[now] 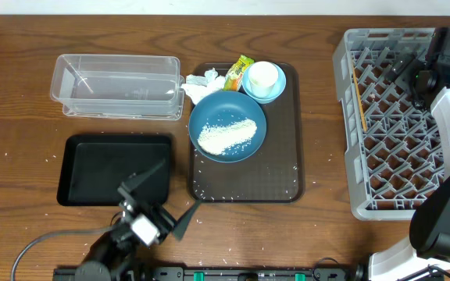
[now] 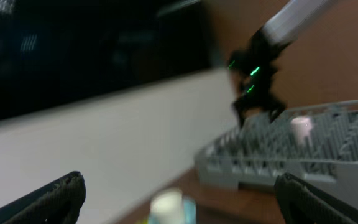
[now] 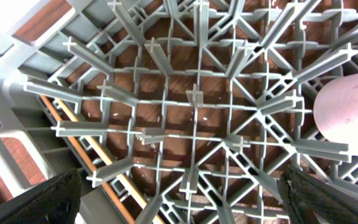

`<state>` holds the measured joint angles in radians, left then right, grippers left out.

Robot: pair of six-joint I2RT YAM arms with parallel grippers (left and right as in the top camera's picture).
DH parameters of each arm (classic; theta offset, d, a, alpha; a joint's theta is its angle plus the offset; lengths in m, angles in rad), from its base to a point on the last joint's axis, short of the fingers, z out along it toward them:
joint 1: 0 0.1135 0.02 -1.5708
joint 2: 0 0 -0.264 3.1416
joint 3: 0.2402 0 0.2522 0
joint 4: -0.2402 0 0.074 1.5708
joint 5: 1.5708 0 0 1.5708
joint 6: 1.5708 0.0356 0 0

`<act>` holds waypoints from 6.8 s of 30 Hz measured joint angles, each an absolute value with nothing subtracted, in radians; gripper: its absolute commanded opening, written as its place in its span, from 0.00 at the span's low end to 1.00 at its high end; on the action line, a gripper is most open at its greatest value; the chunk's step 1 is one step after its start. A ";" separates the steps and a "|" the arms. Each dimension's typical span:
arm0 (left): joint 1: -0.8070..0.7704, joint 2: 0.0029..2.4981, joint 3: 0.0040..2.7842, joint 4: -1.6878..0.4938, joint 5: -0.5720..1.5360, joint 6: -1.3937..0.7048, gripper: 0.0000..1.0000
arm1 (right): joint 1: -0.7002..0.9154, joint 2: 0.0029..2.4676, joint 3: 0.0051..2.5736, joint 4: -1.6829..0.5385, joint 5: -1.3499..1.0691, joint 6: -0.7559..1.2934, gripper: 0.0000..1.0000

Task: Sort waste into correct bins and load items into the dishwasher rack
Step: 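Lift the left gripper and swing it toward the blue plate, then lower the left gripper onto the blue plate's rim and close, then lift the blue plate with the left gripper toward the black tray, then tilt the blue plate over the black tray to pour out the rice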

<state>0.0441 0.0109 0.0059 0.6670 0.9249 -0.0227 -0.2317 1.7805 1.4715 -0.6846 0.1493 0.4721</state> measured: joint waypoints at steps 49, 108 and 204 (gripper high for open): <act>-0.326 1.388 1.383 -0.805 0.434 -0.096 0.98 | -0.232 1.781 1.471 -0.685 0.149 0.475 0.99; -0.826 2.017 1.385 -0.459 -0.176 -0.289 0.31 | -0.232 1.784 1.471 -0.684 0.149 0.475 0.99; 0.323 1.378 1.243 -0.937 0.962 -0.358 0.06 | -0.232 1.785 1.471 -0.684 0.149 0.475 0.99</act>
<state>0.3229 1.3781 1.2430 -0.9375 0.9619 -0.3576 -0.2317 1.7851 1.4708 -0.6842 0.1486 0.4751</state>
